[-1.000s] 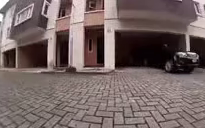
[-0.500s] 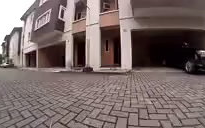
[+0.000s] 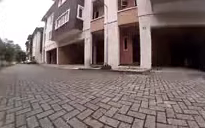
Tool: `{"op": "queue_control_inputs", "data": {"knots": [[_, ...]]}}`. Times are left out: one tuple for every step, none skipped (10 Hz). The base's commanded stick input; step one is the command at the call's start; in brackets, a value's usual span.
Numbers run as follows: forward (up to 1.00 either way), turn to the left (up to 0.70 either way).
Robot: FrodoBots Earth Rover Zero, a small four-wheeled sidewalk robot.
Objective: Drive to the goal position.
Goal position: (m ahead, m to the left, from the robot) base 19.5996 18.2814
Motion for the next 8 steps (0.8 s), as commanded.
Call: {"op": "queue_control_inputs", "data": {"knots": [[0.0, 0.7], [0.0, 0.7], [0.0, 0.7], [0.0, 0.7], [0.0, 0.7], [0.0, 0.7], [0.0, 0.7], [0.0, 0.7]]}}
